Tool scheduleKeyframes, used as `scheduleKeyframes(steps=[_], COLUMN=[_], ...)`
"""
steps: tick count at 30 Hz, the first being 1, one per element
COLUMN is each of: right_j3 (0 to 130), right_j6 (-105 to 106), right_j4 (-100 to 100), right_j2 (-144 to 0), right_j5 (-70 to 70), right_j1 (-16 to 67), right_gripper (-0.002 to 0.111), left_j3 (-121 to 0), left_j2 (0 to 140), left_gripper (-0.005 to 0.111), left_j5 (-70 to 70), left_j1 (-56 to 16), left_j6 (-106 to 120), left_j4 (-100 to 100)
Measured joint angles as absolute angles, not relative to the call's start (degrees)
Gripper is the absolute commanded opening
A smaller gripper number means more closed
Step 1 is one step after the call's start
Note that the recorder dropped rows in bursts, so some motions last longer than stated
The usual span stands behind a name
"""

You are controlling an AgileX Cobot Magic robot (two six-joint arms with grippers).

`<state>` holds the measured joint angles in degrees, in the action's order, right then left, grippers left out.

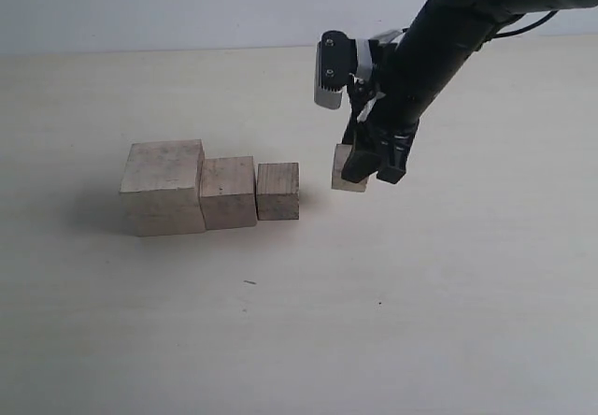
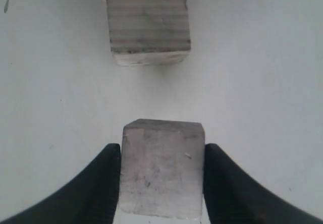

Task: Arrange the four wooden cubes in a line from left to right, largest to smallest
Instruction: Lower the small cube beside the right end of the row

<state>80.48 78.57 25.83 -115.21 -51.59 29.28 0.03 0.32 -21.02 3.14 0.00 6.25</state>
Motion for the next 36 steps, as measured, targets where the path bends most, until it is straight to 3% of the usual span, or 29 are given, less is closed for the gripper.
scheduleKeyframes(steps=[23, 36], right_j3=[80.48, 80.48], right_j6=[89.78, 89.78], right_j4=[36.34, 36.95], right_j2=[-121.02, -121.02], right_j5=[-49.67, -49.67], right_j1=[29.28, 29.28], right_gripper=[0.0, 0.033], left_j3=[0.03, 0.03], left_j2=[0.32, 0.32], left_gripper=[0.0, 0.0], left_j5=[-21.02, -21.02], left_j1=[3.14, 3.14], left_j6=[0.0, 0.0], left_j4=[6.25, 6.25])
